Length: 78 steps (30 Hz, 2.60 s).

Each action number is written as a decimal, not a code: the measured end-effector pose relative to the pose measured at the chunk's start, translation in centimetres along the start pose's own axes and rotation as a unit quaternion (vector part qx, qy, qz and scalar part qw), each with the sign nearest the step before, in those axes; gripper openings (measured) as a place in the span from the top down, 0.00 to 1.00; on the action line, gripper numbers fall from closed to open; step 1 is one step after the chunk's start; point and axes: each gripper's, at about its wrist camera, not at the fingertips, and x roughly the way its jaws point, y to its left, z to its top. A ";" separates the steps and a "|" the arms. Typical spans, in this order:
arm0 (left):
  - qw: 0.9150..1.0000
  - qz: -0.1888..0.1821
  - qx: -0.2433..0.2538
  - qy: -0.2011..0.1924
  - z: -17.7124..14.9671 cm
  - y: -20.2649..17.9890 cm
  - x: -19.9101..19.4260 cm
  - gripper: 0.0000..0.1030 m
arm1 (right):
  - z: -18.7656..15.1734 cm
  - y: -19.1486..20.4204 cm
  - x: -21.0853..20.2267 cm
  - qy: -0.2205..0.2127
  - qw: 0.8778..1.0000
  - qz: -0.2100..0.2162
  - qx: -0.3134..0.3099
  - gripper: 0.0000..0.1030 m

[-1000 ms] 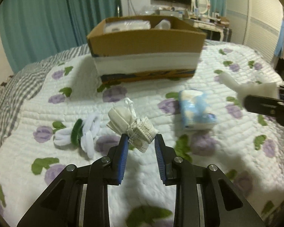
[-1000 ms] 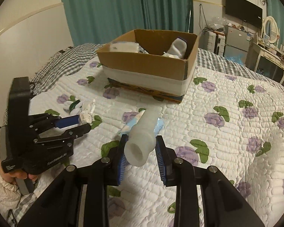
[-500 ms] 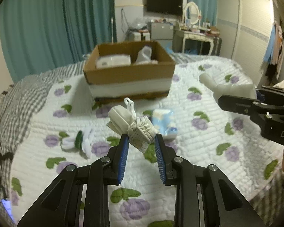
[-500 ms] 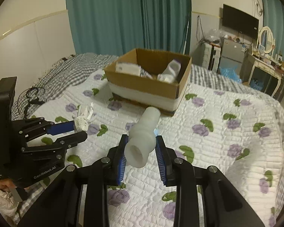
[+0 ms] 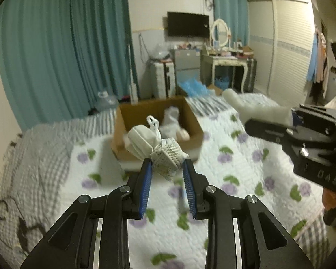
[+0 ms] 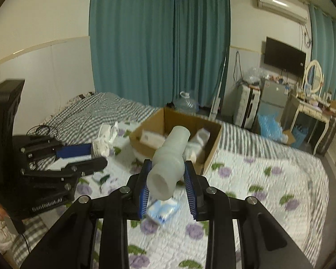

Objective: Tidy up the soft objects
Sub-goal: 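Carry the sock and white bottle over the box and release both inside, then lift both open tools away from the box and move toward the bed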

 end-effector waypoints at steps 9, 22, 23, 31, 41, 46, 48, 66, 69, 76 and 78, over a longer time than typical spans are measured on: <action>1.000 -0.004 -0.015 -0.016 5.9 3.3 2.3 0.73 | 5.7 -0.4 2.2 -0.031 0.999 -0.008 -0.005 0.72; 1.000 0.009 0.017 0.009 6.5 5.7 15.5 0.73 | 7.9 -3.0 17.0 0.011 1.000 -0.016 0.002 0.72; 1.000 0.009 0.021 0.011 6.3 5.8 16.6 0.73 | 7.8 -3.3 18.2 0.015 1.000 -0.015 0.001 0.72; 0.998 0.024 0.038 0.050 5.3 6.4 23.8 0.70 | 5.1 -6.0 26.6 0.043 0.999 -0.005 0.020 0.71; 0.999 0.034 0.002 0.034 5.0 6.9 23.4 0.30 | 4.5 -8.4 26.7 0.028 0.997 -0.039 0.057 0.38; 0.999 0.038 -0.014 0.029 6.1 7.1 20.6 0.29 | 6.3 -8.2 22.7 0.009 0.995 -0.075 0.058 0.18; 0.999 0.041 -0.020 0.020 6.7 7.4 18.8 0.29 | 7.3 -8.2 20.5 -0.004 0.993 -0.104 0.056 0.08; 0.988 0.082 -0.015 -0.126 9.3 6.4 -6.4 0.00 | 13.0 -0.2 -5.3 -0.092 0.989 -0.115 0.023 0.00; 0.987 0.083 -0.015 -0.135 8.3 6.4 -8.6 0.00 | 12.8 1.3 -8.1 -0.101 0.988 -0.111 0.021 0.00; 0.986 0.090 -0.023 -0.136 4.8 6.4 -11.2 0.00 | 10.0 3.0 -10.5 -0.102 0.990 -0.096 0.028 0.00; 0.986 0.090 -0.025 -0.137 3.6 6.3 -11.5 0.00 | 8.9 3.1 -10.1 -0.095 0.991 -0.094 0.030 0.00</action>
